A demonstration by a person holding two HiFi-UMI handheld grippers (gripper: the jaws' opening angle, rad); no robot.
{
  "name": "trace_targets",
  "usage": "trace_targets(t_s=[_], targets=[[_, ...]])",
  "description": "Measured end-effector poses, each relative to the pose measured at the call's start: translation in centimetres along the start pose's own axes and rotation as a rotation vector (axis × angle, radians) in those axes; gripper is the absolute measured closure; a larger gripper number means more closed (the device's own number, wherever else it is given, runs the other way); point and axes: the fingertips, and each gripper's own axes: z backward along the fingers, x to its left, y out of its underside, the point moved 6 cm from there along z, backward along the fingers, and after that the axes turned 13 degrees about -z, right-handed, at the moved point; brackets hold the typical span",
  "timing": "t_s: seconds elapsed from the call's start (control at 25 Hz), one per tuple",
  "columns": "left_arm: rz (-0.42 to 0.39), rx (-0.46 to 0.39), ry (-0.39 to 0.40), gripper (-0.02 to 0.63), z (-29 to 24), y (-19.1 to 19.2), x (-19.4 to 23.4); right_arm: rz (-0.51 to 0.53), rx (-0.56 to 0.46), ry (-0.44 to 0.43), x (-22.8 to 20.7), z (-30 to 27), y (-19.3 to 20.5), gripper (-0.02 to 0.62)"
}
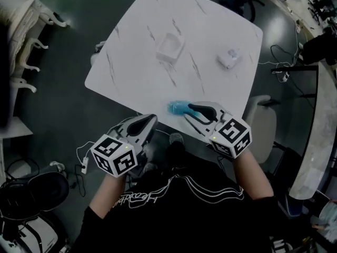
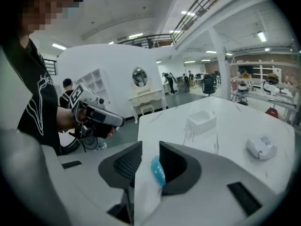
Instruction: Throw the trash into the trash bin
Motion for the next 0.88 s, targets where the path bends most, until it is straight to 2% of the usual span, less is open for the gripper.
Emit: trace_targets(t_s=[0.08,0.2,0.44,0.68,0.88], targets=[[0.035,-0.007,-0.038,0.601,0.3,0.5,0.3,0.045,0.072,-0.03,-0.4,-1.2,0.6,0.408],[0.065,-0.012,-0.087,0.601,1.0,1.3,0.8,0.123,0.18,-0.042,-1.1,-3.0,1.8,0.371],[0.163,-0.031,-0.198,0.601,1.7,3.2,1.9,0.251,0.368,0.012,-3.5,-6.1,4.8,0.367],[0.187,-0.022,-0.253,0.601,2.1,3.9,1.3,0.307,0.422,0.049,-5.0,-7.5,6.2,0.368],[0.204,-0.011,-0.281,0.601,3.9,4.9,1.3,0.294,0.457,0.071,-5.1,-8.5,7.1,0.376]])
